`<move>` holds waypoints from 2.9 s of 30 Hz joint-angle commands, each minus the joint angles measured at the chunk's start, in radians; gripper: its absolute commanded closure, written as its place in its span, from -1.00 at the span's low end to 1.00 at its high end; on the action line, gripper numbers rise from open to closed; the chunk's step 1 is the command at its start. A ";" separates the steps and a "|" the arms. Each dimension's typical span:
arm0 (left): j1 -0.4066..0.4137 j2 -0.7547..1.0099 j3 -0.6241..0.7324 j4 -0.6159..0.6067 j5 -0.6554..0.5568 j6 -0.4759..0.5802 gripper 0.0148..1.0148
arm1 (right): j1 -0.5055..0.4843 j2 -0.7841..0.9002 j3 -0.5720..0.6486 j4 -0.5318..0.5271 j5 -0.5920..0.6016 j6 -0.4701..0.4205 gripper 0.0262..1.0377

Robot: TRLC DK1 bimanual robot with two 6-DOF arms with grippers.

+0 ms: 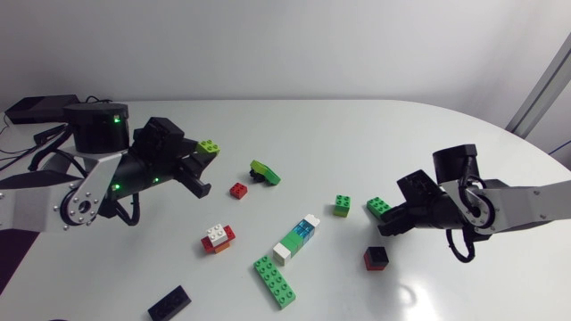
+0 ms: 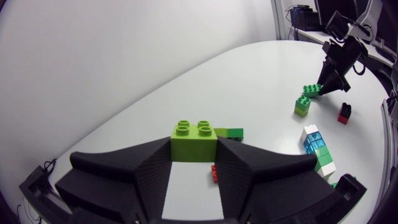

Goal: Separate the duplo bricks

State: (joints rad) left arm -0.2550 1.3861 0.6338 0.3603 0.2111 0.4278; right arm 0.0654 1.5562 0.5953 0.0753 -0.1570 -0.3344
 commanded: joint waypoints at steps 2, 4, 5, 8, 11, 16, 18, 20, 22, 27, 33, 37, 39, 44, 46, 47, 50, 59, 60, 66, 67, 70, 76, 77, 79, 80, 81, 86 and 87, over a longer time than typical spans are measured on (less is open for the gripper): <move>0.020 -0.012 -0.043 0.020 0.014 0.026 0.39 | 0.005 -0.054 -0.025 -0.043 0.005 -0.025 -0.74; 0.025 -0.004 -0.056 0.028 0.014 0.031 0.39 | 0.005 -0.094 -0.028 -0.058 0.005 -0.025 -0.85; 0.026 0.005 -0.062 0.034 0.014 0.035 0.39 | 0.005 -0.117 -0.031 -0.068 0.005 -0.025 -0.87; 0.028 0.042 -0.065 0.046 0.014 0.045 0.39 | 0.008 -0.203 -0.034 -0.108 0.002 -0.023 -0.90; 0.031 0.080 -0.062 0.062 0.014 0.054 0.39 | 0.016 -0.283 -0.038 -0.141 0.001 -0.018 -0.90; 0.049 0.140 -0.040 0.058 0.013 0.058 0.39 | 0.014 -0.389 -0.045 -0.193 -0.026 -0.014 -0.90; 0.068 0.162 -0.031 0.060 0.014 0.063 0.39 | 0.014 -0.413 -0.048 -0.206 -0.032 -0.014 -0.90; 0.088 0.186 -0.019 0.062 0.014 0.063 0.39 | 0.014 -0.424 -0.045 -0.215 -0.033 -0.014 -0.90; 0.106 0.215 -0.002 0.062 0.014 0.062 0.39 | 0.016 -0.424 -0.042 -0.215 -0.035 -0.012 -0.90; 0.148 0.330 0.049 0.089 0.016 0.034 0.39 | 0.030 -0.423 -0.035 -0.212 -0.035 -0.002 -0.90; 0.158 0.456 0.079 0.137 0.016 0.008 0.39 | 0.031 -0.412 -0.038 -0.206 -0.033 0.005 -0.90; 0.158 0.513 0.099 0.154 0.016 -0.012 0.39 | 0.031 -0.407 -0.043 -0.195 -0.033 0.005 -0.90; 0.157 0.525 0.101 0.163 0.016 -0.015 0.39 | 0.036 -0.406 -0.042 -0.195 -0.033 0.006 -0.90; 0.165 0.538 0.090 0.174 0.016 -0.017 0.38 | 0.039 -0.406 -0.038 -0.193 -0.035 0.006 -0.90; 0.169 0.542 0.083 0.178 0.016 -0.015 0.38 | 0.040 -0.404 -0.037 -0.193 -0.033 0.006 -0.90; 0.171 0.544 0.079 0.178 0.016 -0.014 0.33 | 0.042 -0.404 -0.034 -0.193 -0.033 0.006 -0.90; 0.178 0.547 0.067 0.178 0.024 -0.006 0.29 | 0.051 -0.398 -0.025 -0.193 -0.033 0.011 -0.90; 0.183 0.548 0.026 0.195 0.034 -0.004 0.29 | 0.099 -0.395 0.026 -0.215 -0.024 0.032 -0.90; 0.183 0.545 0.020 0.195 0.039 -0.004 0.29 | 0.102 -0.395 0.029 -0.216 -0.022 0.034 -0.90; 0.181 0.525 -0.014 0.195 0.043 -0.006 0.20 | 0.106 -0.395 0.034 -0.221 -0.021 0.035 -0.90; 0.181 0.524 -0.019 0.195 0.043 -0.004 0.17 | 0.106 -0.395 0.032 -0.220 -0.021 0.037 -0.90; 0.181 0.522 -0.033 0.195 0.043 0.002 0.07 | 0.111 -0.393 0.029 -0.218 -0.019 0.038 -0.90; 0.177 0.511 -0.056 0.193 0.045 0.003 -0.34 | 0.113 -0.395 0.032 -0.218 -0.019 0.038 -0.90; 0.175 0.510 -0.059 0.193 0.045 0.003 -0.39 | 0.113 -0.395 0.032 -0.218 -0.019 0.038 -0.90; 0.175 0.501 -0.063 0.193 0.045 0.003 -0.46 | 0.113 -0.393 0.031 -0.216 -0.019 0.038 -0.90; 0.175 0.488 -0.063 0.192 0.047 0.002 -0.50 | 0.113 -0.393 0.032 -0.216 -0.019 0.038 -0.90; 0.177 0.473 -0.060 0.189 0.054 -0.001 -0.56 | 0.113 -0.393 0.034 -0.216 -0.019 0.038 -0.90; 0.180 0.350 0.001 0.063 0.073 -0.018 -0.64 | 0.131 -0.392 0.057 -0.230 -0.016 0.040 -0.90; 0.180 0.323 0.017 0.035 0.077 -0.021 -0.66 | 0.140 -0.390 0.063 -0.232 -0.013 0.041 -0.90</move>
State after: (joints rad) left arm -0.0795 1.7699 0.6136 0.4129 0.2752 0.4248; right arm 0.1898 1.1492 0.6266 -0.1448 -0.1787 -0.3103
